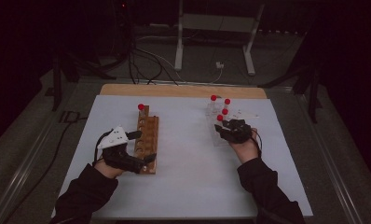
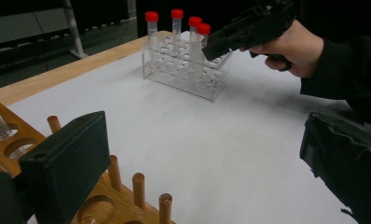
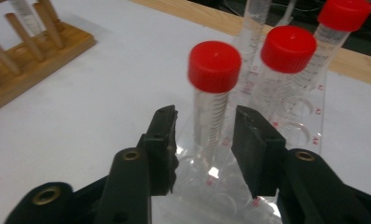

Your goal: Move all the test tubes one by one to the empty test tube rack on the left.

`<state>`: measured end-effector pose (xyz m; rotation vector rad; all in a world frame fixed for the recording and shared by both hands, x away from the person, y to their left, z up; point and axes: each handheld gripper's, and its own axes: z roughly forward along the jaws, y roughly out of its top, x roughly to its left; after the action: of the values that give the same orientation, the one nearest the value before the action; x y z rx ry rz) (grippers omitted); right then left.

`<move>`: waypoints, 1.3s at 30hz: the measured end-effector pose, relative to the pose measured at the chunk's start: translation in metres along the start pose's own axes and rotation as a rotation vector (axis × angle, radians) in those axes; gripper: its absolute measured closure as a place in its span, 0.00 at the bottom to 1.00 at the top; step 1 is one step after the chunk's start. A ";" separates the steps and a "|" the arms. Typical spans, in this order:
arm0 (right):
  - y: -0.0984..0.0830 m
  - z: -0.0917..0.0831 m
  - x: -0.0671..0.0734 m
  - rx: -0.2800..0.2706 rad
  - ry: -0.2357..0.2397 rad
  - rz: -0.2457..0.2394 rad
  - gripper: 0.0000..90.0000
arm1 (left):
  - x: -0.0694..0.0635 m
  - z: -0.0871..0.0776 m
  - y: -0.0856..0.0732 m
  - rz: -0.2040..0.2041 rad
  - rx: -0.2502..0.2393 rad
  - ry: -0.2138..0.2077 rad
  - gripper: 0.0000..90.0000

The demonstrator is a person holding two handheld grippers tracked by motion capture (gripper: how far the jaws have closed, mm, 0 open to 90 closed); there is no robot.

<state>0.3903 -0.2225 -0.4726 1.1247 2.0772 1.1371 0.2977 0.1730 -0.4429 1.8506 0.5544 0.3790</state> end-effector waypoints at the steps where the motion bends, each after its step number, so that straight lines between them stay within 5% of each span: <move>1: 0.001 0.001 -0.001 0.003 0.000 0.001 0.71 | 0.000 0.000 0.000 0.001 0.001 -0.002 0.03; 16: 0.005 0.007 0.001 0.015 -0.023 -0.003 0.84 | 0.002 -0.001 0.000 -0.003 0.004 -0.003 0.03; 39: 0.041 -0.050 0.016 -0.094 -0.021 -0.080 0.84 | 0.000 -0.001 0.008 -0.004 -0.004 -0.026 0.03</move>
<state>0.3619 -0.2181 -0.4124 0.9964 2.0127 1.1664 0.2990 0.1719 -0.4352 1.8478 0.5395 0.3531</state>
